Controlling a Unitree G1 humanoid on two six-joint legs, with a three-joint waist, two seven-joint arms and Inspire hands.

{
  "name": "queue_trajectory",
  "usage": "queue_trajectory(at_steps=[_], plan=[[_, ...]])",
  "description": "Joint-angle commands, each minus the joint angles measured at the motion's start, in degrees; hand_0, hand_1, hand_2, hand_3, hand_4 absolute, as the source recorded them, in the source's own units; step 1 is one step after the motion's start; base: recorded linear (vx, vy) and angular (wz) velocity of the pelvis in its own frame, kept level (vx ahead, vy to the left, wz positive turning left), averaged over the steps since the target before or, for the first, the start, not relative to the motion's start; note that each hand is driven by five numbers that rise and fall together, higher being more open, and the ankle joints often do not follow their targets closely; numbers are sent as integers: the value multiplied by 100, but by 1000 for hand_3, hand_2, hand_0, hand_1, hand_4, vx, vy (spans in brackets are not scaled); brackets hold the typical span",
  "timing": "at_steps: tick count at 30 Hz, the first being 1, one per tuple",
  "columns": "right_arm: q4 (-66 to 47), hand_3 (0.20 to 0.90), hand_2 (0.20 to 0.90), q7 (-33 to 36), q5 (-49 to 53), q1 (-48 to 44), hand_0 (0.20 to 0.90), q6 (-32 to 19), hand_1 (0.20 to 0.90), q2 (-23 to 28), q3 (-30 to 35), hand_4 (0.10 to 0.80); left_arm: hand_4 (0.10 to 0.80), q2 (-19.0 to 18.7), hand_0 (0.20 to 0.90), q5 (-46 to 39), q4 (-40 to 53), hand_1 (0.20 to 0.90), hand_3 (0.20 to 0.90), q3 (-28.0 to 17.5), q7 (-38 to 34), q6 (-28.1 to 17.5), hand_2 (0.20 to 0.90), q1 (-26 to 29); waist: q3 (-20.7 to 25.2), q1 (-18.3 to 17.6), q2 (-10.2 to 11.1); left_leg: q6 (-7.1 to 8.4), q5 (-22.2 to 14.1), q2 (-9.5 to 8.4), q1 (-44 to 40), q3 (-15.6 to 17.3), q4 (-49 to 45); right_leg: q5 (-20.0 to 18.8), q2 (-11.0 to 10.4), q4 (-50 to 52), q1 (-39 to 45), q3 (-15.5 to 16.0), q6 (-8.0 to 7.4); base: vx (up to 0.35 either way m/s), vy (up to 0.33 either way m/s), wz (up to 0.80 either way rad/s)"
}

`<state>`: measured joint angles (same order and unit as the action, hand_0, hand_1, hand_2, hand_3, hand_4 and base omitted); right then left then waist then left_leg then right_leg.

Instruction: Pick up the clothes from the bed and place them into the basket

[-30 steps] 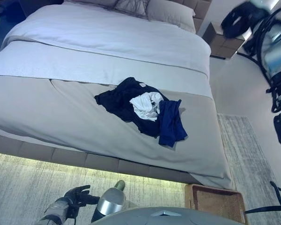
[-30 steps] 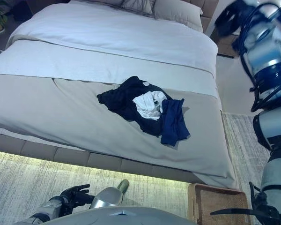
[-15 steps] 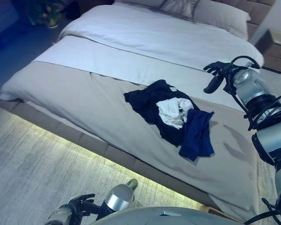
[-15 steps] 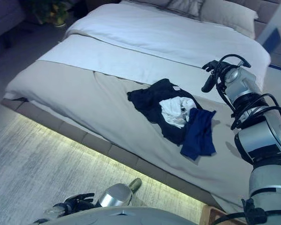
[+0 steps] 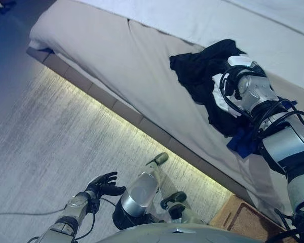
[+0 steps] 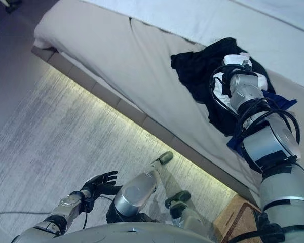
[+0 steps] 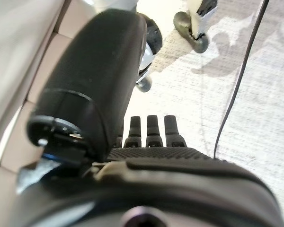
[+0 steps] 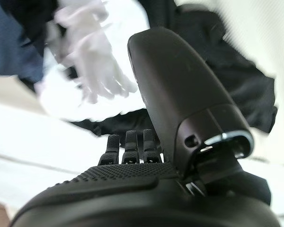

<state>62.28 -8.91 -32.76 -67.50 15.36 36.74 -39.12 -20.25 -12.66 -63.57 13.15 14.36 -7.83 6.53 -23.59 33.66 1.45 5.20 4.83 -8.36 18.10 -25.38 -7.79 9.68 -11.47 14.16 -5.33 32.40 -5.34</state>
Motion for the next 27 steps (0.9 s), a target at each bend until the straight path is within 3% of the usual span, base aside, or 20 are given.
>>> queue_trajectory(at_steps=[1, 5, 14, 21, 22, 23, 27], plan=[[107, 900, 900, -30, 123, -922, 900, 788, 900, 252, -323, 800, 800, -399, 900, -206, 120, 900, 900, 123, 14, -212, 900, -286, -209, 1, 128, -631, -66, 181, 201, 706, 63, -415, -324, 832, -81, -216, 122, -51, -43, 4], [461, 900, 900, 476, 502, -962, 900, 1105, 900, 222, -87, 800, 800, -453, 900, -356, 290, 900, 900, 78, 30, -231, 900, -222, -428, 37, 107, -645, -38, 231, 458, 847, -10, -549, -417, 854, -364, -109, 38, -51, -8, 0], [1053, 900, 900, 739, 150, -937, 900, 2173, 900, 386, 161, 800, 800, -501, 900, -737, 557, 900, 900, 111, 37, -167, 900, -85, -619, -71, 138, -699, -59, 258, 931, 1179, -152, -742, -387, 760, -811, -50, -74, -47, 1, -4], [1240, 900, 900, 1102, 155, -724, 900, 1873, 900, 481, 315, 800, 800, -668, 900, -896, 658, 900, 900, 203, -1, 8, 900, 148, -620, -152, 270, -741, -177, 335, 1009, 1180, -198, -843, -297, 773, -944, -64, -116, 9, -71, -4], [1235, 708, 735, 1169, 178, -724, 735, 1839, 735, 478, 316, 608, 800, -673, 900, -910, 658, 900, 900, 223, 2, 7, 900, 165, -620, -159, 267, -744, -179, 335, 1003, 1174, -190, -837, -291, 783, -951, -72, -114, 8, -25, -3], [1237, 211, 309, 1341, 197, -759, 309, 1712, 309, 468, 310, 111, 800, -675, 900, -931, 658, 900, 900, 262, 14, 18, 900, 208, -620, -175, 250, -749, -181, 331, 999, 1162, -180, -826, -276, 802, -978, -78, -112, 0, 0, 0], [1115, 200, 300, 1828, 318, -948, 300, 1377, 300, 413, 255, 100, 800, -674, 900, -1035, 643, 900, 900, 362, 80, -1, 900, 248, -620, -205, 171, -734, -209, 303, 1042, 1137, -219, -757, -232, 834, -1089, -67, -92, -8, 7, -4]])
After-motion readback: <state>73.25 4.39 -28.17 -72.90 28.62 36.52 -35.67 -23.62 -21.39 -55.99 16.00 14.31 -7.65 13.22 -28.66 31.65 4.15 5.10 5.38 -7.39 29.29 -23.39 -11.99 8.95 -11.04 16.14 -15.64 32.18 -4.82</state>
